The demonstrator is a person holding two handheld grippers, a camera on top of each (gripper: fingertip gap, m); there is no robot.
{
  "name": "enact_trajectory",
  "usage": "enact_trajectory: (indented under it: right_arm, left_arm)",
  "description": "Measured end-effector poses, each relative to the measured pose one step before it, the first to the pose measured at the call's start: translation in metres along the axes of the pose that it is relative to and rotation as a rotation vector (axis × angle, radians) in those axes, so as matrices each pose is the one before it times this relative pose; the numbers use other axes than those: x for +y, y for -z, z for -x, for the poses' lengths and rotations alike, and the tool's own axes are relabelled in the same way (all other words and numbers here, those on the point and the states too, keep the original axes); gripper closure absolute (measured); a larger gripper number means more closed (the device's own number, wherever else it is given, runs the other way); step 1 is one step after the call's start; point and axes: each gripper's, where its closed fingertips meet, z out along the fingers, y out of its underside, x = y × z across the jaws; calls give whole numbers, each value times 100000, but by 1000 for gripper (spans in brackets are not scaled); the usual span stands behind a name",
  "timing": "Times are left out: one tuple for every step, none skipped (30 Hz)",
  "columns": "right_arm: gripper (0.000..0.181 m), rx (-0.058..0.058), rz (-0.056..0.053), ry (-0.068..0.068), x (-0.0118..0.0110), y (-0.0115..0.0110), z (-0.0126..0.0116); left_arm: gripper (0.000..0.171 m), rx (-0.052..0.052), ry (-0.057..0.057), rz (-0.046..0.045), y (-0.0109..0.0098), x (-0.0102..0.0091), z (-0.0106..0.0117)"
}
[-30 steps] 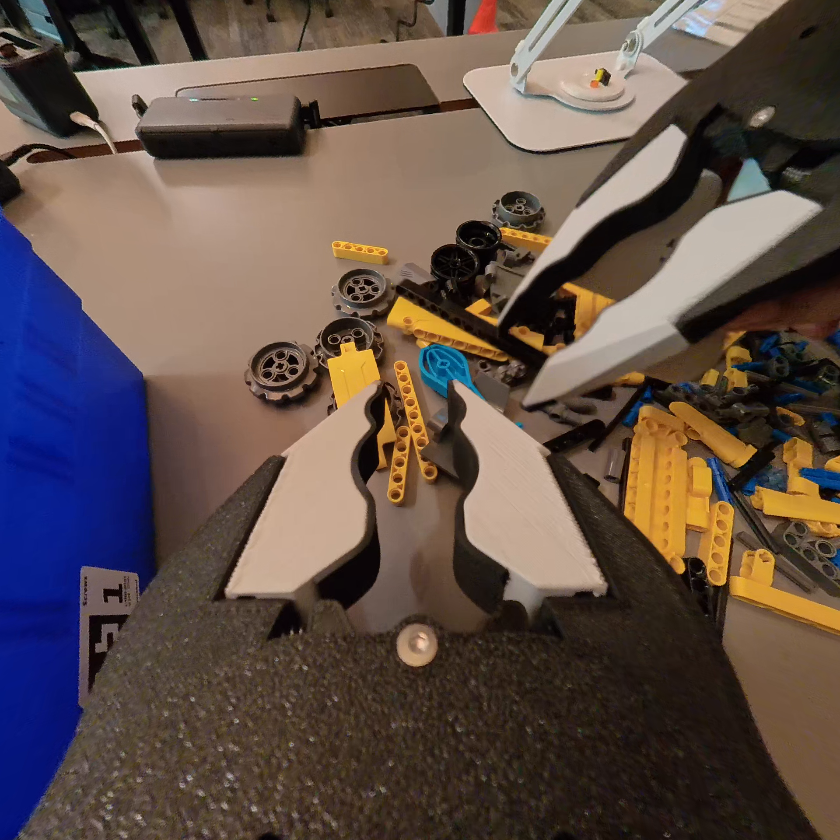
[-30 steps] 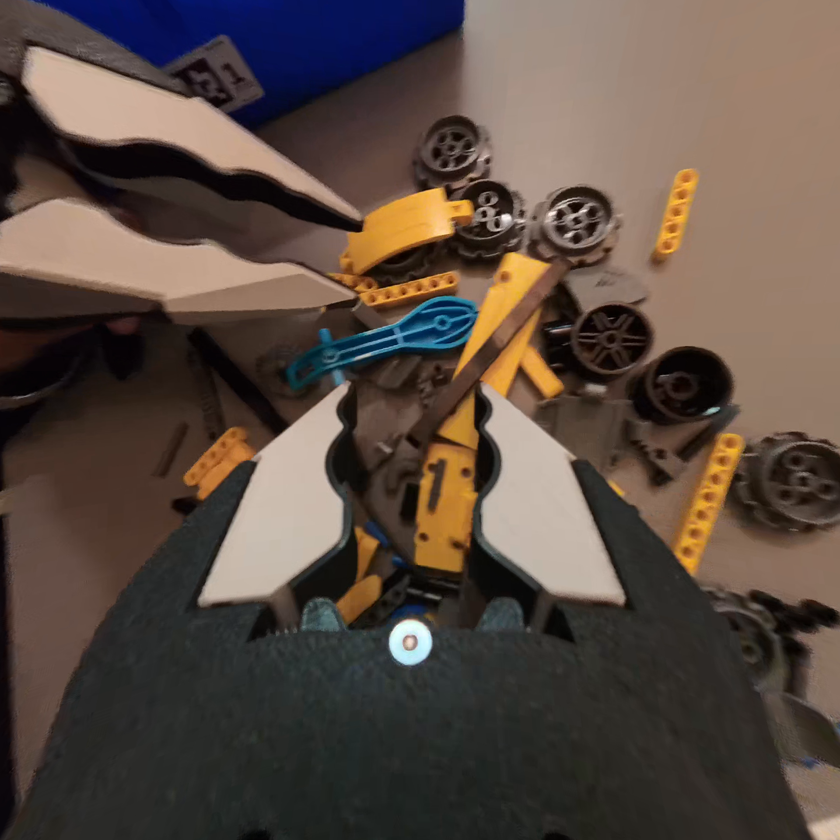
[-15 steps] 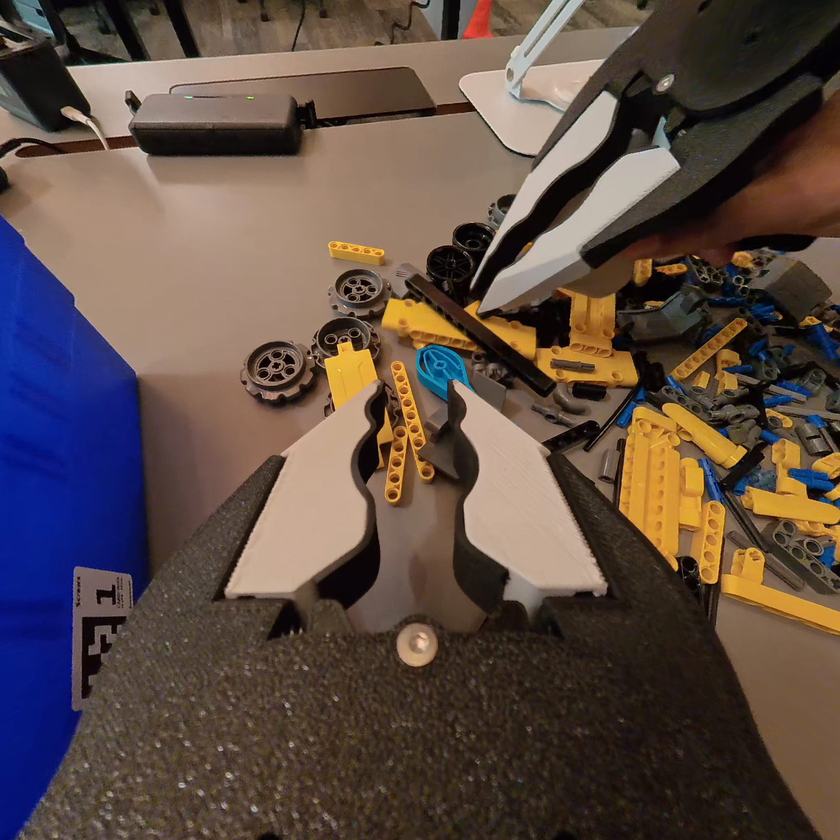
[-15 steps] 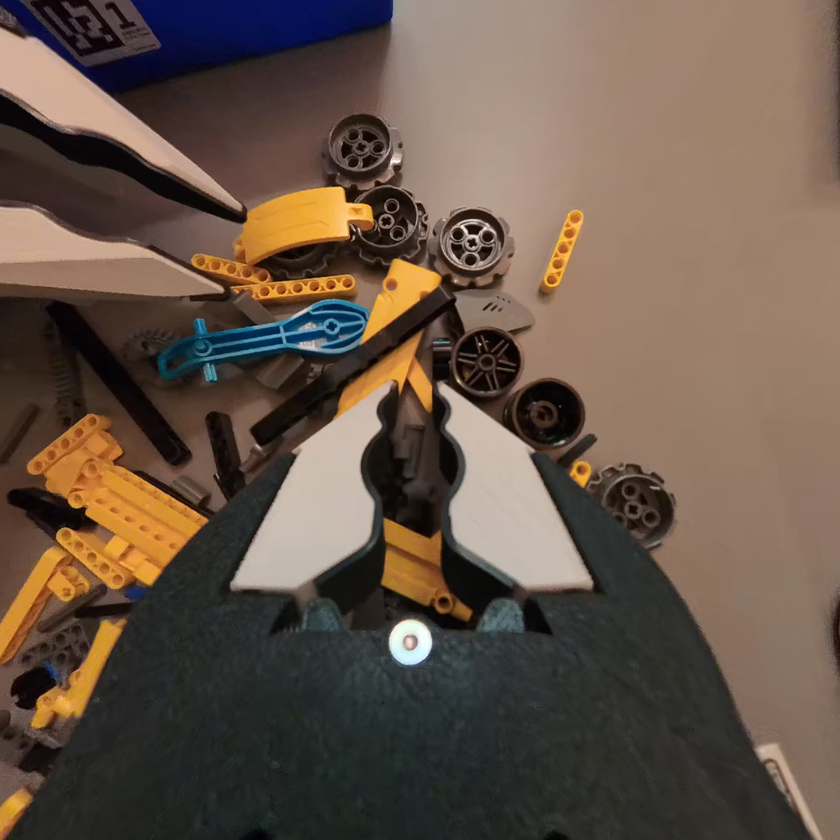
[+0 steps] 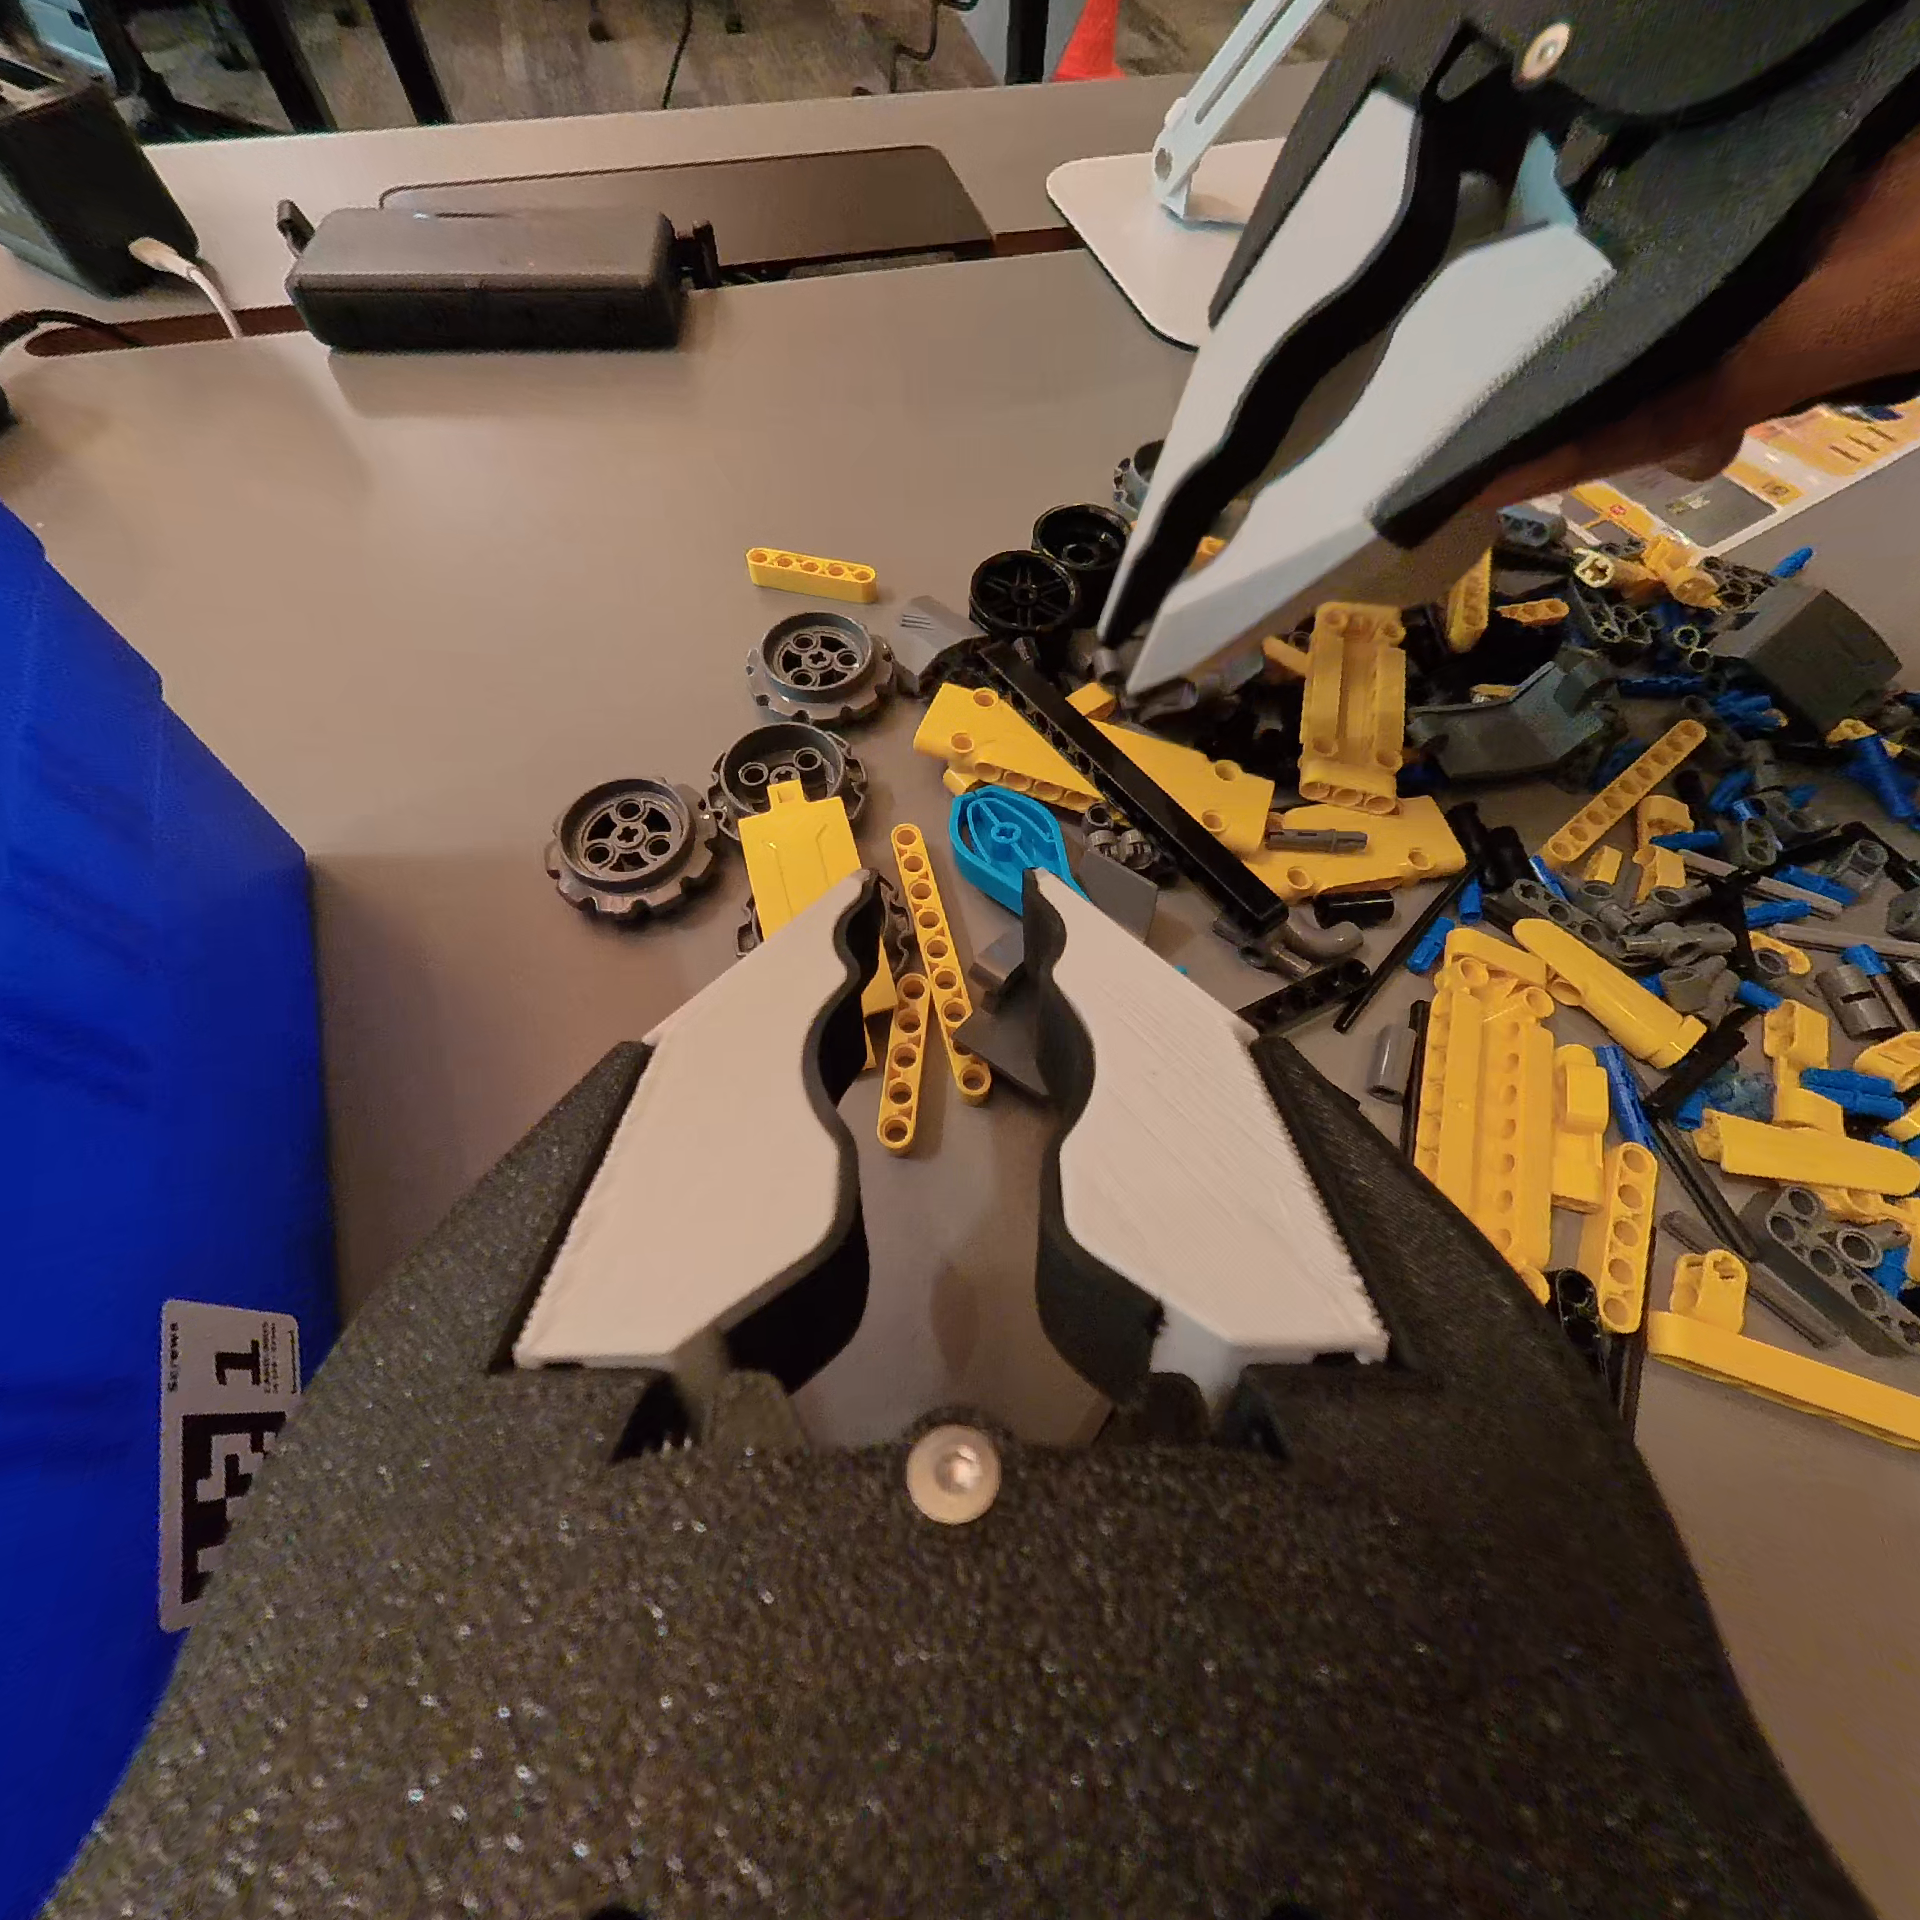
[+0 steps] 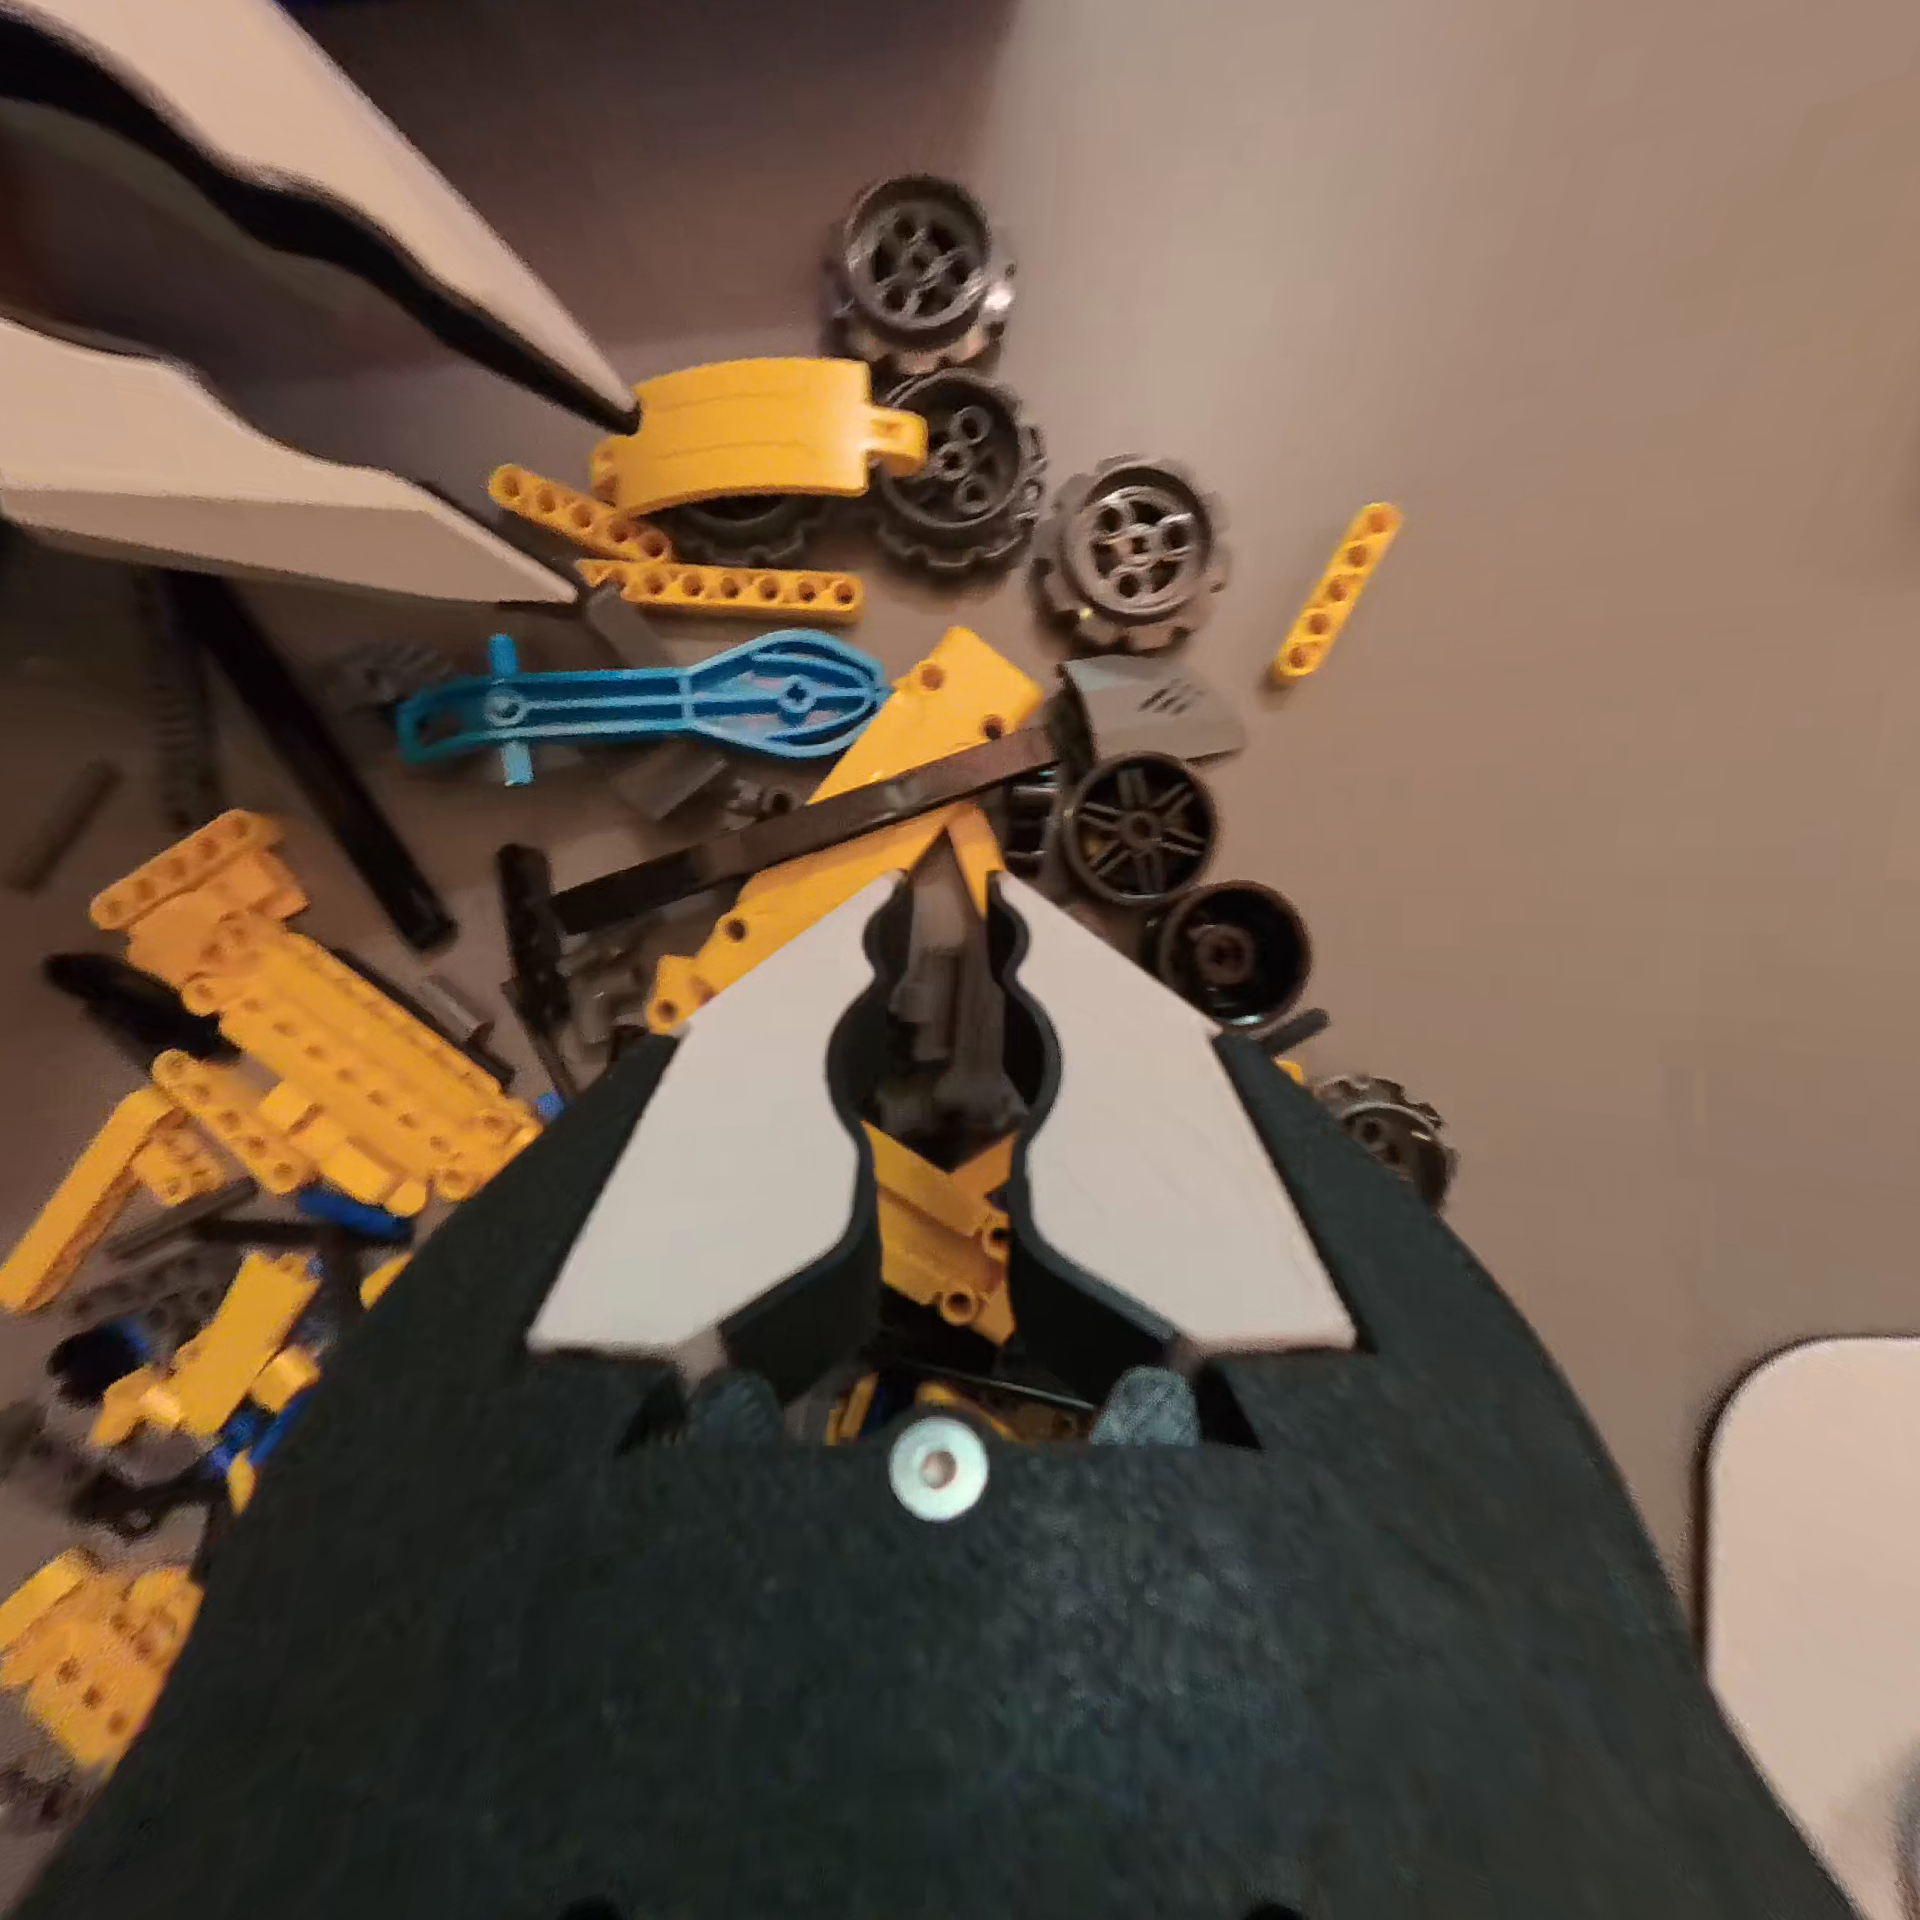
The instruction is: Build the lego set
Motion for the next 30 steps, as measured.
enact_trajectory:
  right_arm:
    - [170, 2190, -1715, -1165, -153, 116, -516]
    - [173, 2191, -660, -198, -24, 12, -470]
    - [173, 752, 193, 917, 90, -52, -178]
    - [174, -124, 874, 847, 122, -104, -12]
    - [174, -228, 837, 758, 63, -104, 35]
    - [173, -587, 549, 830, -26, -116, 114]
    - [173, -786, 400, 705, -85, -126, 155]
    - [173, -835, 481, 632, -88, -152, 160]
    - [173, -346, 884, 576, -36, -172, 87]
    - [173, 256, 2105, 666, 169, -213, -38]
    - [170, 1085, 3619, 925, 412, -243, -146]
    - [165, 1106, 4160, 1151, 518, -284, -146]
    - [163, 1053, 1810, 1101, 153, -172, -105]
    - [161, -386, 988, 781, 41, -108, 90]
    - [162, -994, 1278, 343, 122, -181, 155]
    - [166, -830, -297, 332, -75, -75, 125]
    - [173, 132, -694, -94, -84, -11, -28]
    - [173, -194, -239, -266, 45, 37, 27]
    - [173, -803, -1247, -560, -13, 160, 153]
    - [174, -876, -2604, -957, -122, 352, 220]
    - [174, -328, -2917, -1575, -80, 550, 158]
    - [174, 273, -2649, -1805, 46, 723, 69]
    - [174, 1181, -2159, -1856, 201, 863, -22]
    - [174, 1492, -1425, -1953, 361, 960, -37]
    - [174, 1299, -807, -1995, 490, 1012, 43]
    - [174, 1495, -381, -1670, 569, 1010, 78]
    - [174, 2998, -192, -775, 598, 1031, -48]
    - [174, 3045, -49, -620, 619, 1003, 34]
    - [174, 965, -1063, -2084, 479, 972, 348]
    - [174, -1324, -3085, -4604, 173, 924, 634]
  left_arm:
    - [145, 3, -71, 57, -4, 4, -16]
    - [145, -2, -105, 36, -4, 14, -6]
    - [145, -27, -88, 20, -6, -1, -11]
    - [145, -31, -28, -19, 4, 1, -1]
    - [145, -36, 47, -93, 7, -6, 15]
    - [145, 0, 120, -53, 4, -4, 12]
    - [145, 35, 133, 17, -3, -1, 7]
    - [145, 7, 82, 34, -7, 10, 15]
    - [145, -23, 24, 92, -11, 15, 3]
    - [145, -33, -36, 83, -8, 4, -6]
    - [145, -7, -69, 59, -7, 13, 0]
    - [145, -27, -21, 36, -4, 1, -1]
    - [145, 19, 68, -13, 0, -2, 7]
    - [145, 90, 80, -52, 4, -3, 2]
    - [145, 14, 37, -32, 4, -1, 2]
    - [145, 9, -9, -36, -3, -5, -1]
    - [145, 22, 12, 10, 1, 1, -4]
    - [145, 48, 23, 65, -8, 2, -7]
    - [145, 0, -11, -28, -2, -4, 1]
    - [145, 7, 30, -53, 15, -9, 10]
    - [145, 56, 24, -133, 13, -17, -19]
    - [145, -29, -46, -195, 21, -31, 4]
    - [145, -36, -54, -158, 12, -20, 0]
    - [145, 19, 0, -21, -1, -3, -3]
    - [145, 30, 3, -45, 7, -12, -12]
    - [145, 61, -4, -190, 21, -30, -11]
    - [145, 103, 26, -312, 23, -53, -27]
    - [145, 161, 47, -371, 30, -66, -30]
    - [145, 205, -13, -450, 36, -71, -48]
    - [145, 447, -174, -719, 60, -131, -88]
